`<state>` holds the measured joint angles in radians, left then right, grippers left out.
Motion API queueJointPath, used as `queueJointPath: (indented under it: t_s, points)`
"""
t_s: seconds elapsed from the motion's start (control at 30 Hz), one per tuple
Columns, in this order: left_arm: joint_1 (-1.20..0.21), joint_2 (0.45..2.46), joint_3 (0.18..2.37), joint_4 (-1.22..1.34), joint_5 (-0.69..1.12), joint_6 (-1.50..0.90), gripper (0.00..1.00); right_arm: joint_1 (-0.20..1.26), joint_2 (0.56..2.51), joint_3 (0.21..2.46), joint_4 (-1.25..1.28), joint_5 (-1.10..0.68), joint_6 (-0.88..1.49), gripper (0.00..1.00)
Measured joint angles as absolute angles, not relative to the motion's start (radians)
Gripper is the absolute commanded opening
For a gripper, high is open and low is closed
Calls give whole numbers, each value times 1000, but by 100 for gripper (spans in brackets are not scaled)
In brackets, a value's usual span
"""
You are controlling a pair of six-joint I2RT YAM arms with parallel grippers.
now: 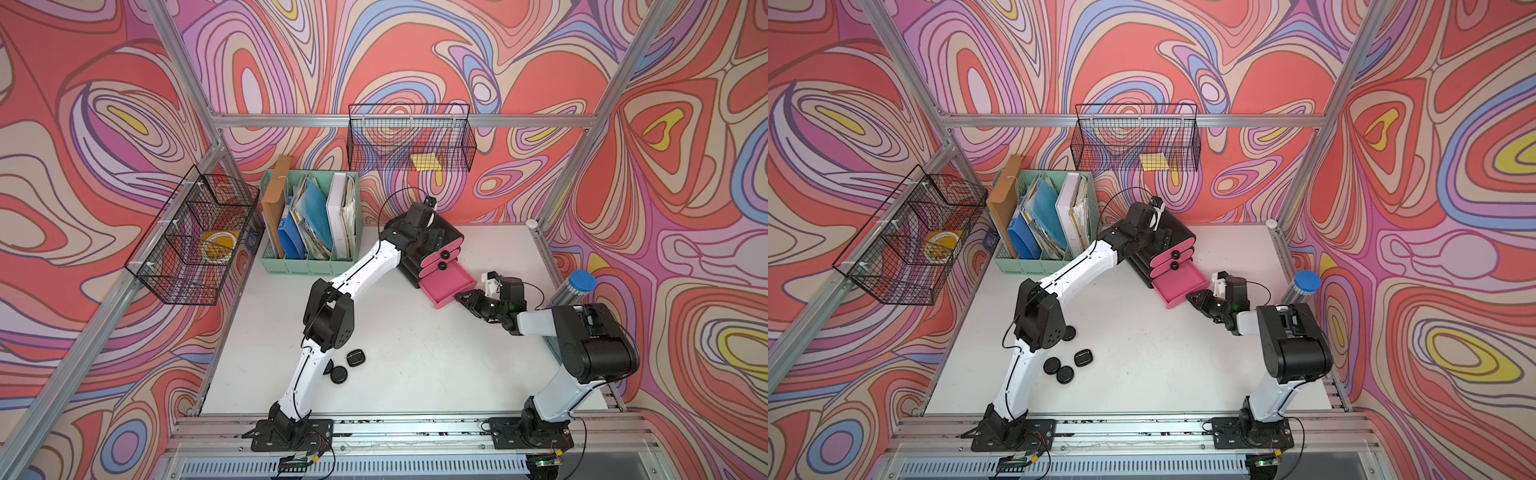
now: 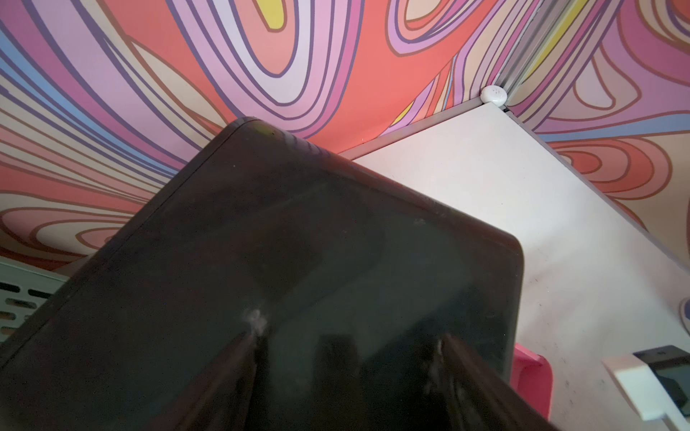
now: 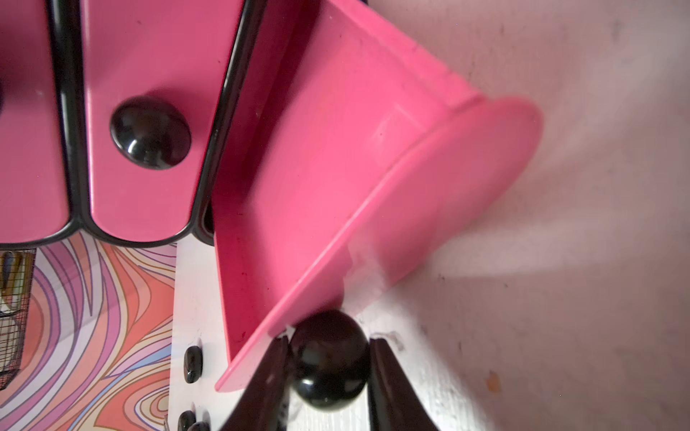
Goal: Put the bluetooth earphones in the drawer according to color
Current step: Open the drawer in the storage box.
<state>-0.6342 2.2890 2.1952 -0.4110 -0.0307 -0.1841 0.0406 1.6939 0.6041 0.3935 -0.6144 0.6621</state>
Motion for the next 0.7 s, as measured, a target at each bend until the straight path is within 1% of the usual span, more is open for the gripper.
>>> queueJointPath:
  t_s: [0.1, 0.23, 0.33, 0.5, 0.6, 0.7]
  points:
    - [-633, 2266, 2185, -446, -9, -202, 90, 40, 1624, 605, 326, -609, 645, 50]
    - [-633, 2210, 2141, -499, 23, -238, 98, 39, 1510, 611, 270, -617, 619, 56]
    - [-633, 2144, 2068, -524, 34, -263, 99, 39, 1444, 611, 240, -627, 611, 61]
    - [-633, 1942, 1772, -513, 17, -317, 99, 47, 1325, 598, 176, -638, 596, 64]
    - [-633, 1801, 1566, -483, -25, -350, 99, 69, 1264, 586, 144, -643, 582, 65]
    - [-631, 1697, 1423, -464, -77, -384, 99, 106, 1232, 578, 122, -642, 567, 66]
